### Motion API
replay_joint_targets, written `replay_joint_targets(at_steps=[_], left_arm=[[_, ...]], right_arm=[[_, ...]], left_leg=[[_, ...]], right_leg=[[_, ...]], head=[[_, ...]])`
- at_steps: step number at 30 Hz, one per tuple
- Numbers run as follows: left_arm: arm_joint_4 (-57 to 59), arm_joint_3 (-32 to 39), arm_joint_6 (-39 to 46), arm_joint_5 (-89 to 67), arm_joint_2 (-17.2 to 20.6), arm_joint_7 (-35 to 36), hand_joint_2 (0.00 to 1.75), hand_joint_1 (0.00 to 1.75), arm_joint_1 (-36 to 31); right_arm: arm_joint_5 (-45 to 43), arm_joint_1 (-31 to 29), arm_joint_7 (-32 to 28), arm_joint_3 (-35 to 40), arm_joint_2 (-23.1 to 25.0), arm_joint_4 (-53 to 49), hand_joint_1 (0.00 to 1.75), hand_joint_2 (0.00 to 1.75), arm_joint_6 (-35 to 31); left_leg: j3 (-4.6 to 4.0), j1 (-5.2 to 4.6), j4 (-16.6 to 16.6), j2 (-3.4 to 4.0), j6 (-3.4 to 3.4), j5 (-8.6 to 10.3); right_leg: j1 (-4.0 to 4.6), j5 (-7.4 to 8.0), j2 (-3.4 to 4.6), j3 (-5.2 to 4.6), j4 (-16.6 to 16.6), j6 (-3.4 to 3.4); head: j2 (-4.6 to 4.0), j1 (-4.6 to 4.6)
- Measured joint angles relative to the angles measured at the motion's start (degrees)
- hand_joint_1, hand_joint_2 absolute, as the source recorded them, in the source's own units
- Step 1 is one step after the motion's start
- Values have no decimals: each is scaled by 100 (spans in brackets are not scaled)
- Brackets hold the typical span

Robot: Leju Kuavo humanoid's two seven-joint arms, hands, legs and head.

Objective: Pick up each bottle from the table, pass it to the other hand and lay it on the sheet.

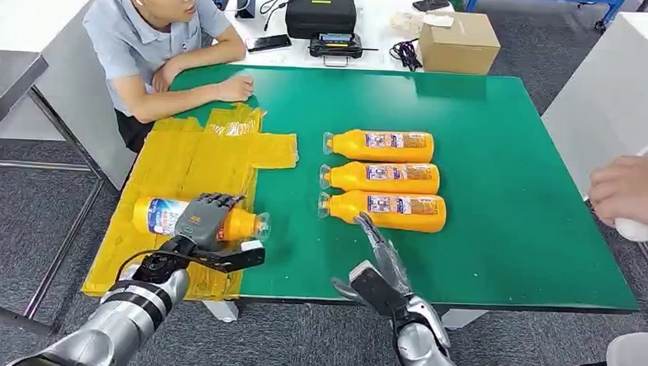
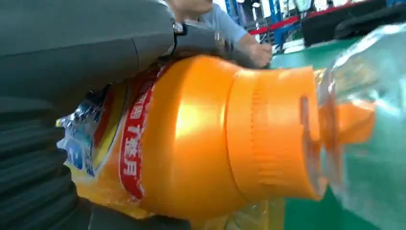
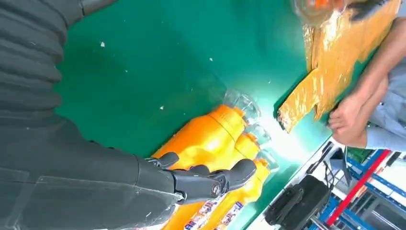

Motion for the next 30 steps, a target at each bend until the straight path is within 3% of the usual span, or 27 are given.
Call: replay_joint_targets(at_steps=[4, 16, 26, 30], left_arm=[[85, -55, -204, 15, -2, 50, 175, 0, -82], [208, -55, -1851, 601, -79, 230, 175, 0, -378], [216, -177, -1801, 640, -83, 291, 175, 0, -371], [166, -315, -1017, 524, -120, 359, 175, 0, -229]], right_arm=[[0, -23, -22, 0, 22, 72, 0, 175, 4], [2, -29, -26, -61, 37, 133, 0, 175, 46], [42, -42, -26, -74, 46, 199, 0, 175, 46], [98, -20, -26, -81, 48, 199, 0, 175, 0]], left_leg=[[7, -1, 0, -2, 1, 2], [42, -2, -1, -1, 0, 0], [53, -1, -2, -2, 0, 0], [54, -2, -1, -4, 0, 0]], right_leg=[[-1, 2, -1, 9, 0, 2], [-1, 1, -2, 45, -1, 2], [-1, 1, -2, 54, -1, 1], [-1, 1, -3, 52, -1, 2]], head=[[0, 2], [0, 2], [0, 2], [0, 2]])
